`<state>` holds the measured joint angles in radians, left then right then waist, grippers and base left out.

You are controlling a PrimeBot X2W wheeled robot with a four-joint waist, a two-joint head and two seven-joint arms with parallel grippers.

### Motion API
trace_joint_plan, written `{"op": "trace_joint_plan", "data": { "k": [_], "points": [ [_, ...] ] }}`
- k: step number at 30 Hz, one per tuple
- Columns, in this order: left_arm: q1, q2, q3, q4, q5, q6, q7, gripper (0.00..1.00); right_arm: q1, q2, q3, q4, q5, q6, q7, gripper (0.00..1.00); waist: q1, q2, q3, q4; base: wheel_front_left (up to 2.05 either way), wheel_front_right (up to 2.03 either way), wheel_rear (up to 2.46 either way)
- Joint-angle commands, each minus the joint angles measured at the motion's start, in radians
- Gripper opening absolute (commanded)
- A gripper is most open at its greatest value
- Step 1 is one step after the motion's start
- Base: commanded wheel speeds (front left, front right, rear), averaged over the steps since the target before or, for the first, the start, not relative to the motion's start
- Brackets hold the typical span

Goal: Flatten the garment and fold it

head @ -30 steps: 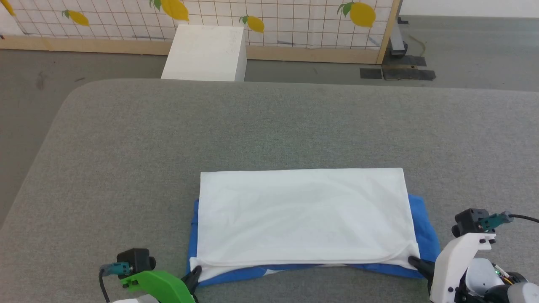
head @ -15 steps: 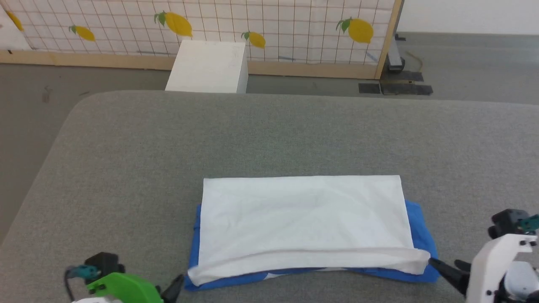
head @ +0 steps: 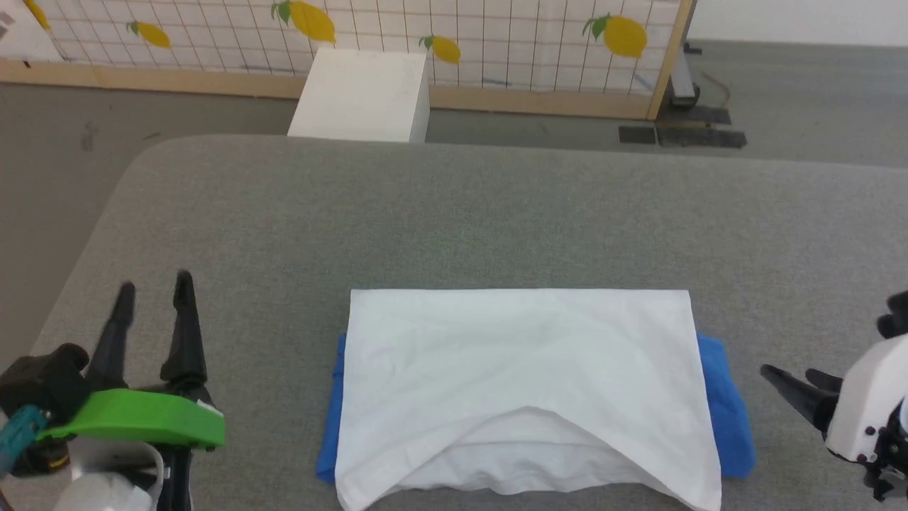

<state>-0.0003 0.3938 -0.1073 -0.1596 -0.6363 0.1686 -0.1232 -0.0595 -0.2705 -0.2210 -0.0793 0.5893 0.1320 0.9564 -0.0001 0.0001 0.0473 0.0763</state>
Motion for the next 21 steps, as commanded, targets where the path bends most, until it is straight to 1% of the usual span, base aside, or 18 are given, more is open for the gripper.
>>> {"op": "trace_joint_plan", "data": {
  "k": [1,2,4,8,9,12,15,21],
  "points": [
    [-0.024,-0.006,0.002,0.009,0.043,-0.002,-0.059,1.0,-0.021,-0.019,0.023,0.017,0.017,-0.001,0.002,1.0,0.0001,-0.0001,0.027,0.001,0.0,0.0,0.0],
    [-0.035,-0.021,0.007,0.012,0.058,0.0,-0.092,1.0,-0.03,-0.039,0.049,0.033,0.026,-0.001,0.005,1.0,0.0001,-0.0001,0.04,0.001,0.0,0.0,0.0],
    [-0.053,-0.037,0.016,0.01,0.104,0.007,-0.123,1.0,-0.046,-0.079,0.098,0.058,0.039,-0.001,-0.006,1.0,0.0001,-0.0001,0.065,0.001,0.0,0.0,0.0],
    [-0.079,-0.077,0.035,-0.013,0.187,0.006,-0.137,1.0,-0.077,-0.134,0.181,0.12,0.073,-0.001,-0.05,1.0,0.0001,-0.0001,0.117,0.007,0.0,0.0,0.0],
    [-0.087,-0.094,0.046,-0.028,0.207,0.002,-0.138,1.0,-0.085,-0.145,0.201,0.137,0.084,-0.001,-0.062,1.0,0.0001,-0.0001,0.131,0.01,0.0,0.0,0.0],
    [-0.093,-0.136,0.073,-0.049,0.253,-0.016,-0.138,1.0,-0.104,-0.166,0.247,0.181,0.112,-0.001,-0.094,1.0,0.0001,-0.0001,0.161,0.016,0.0,0.0,0.0],
    [-0.097,-0.171,0.093,-0.054,0.291,-0.043,-0.138,1.0,-0.122,-0.187,0.294,0.22,0.139,-0.001,-0.123,1.0,0.0001,-0.0001,0.186,0.023,0.0,0.0,0.0],
    [-0.101,-0.229,0.13,-0.04,0.33,-0.093,-0.138,1.0,-0.148,-0.201,0.39,0.265,0.215,-0.001,-0.143,1.0,0.0001,-0.0001,0.207,0.034,0.0,0.0,0.0]
  ]
}}
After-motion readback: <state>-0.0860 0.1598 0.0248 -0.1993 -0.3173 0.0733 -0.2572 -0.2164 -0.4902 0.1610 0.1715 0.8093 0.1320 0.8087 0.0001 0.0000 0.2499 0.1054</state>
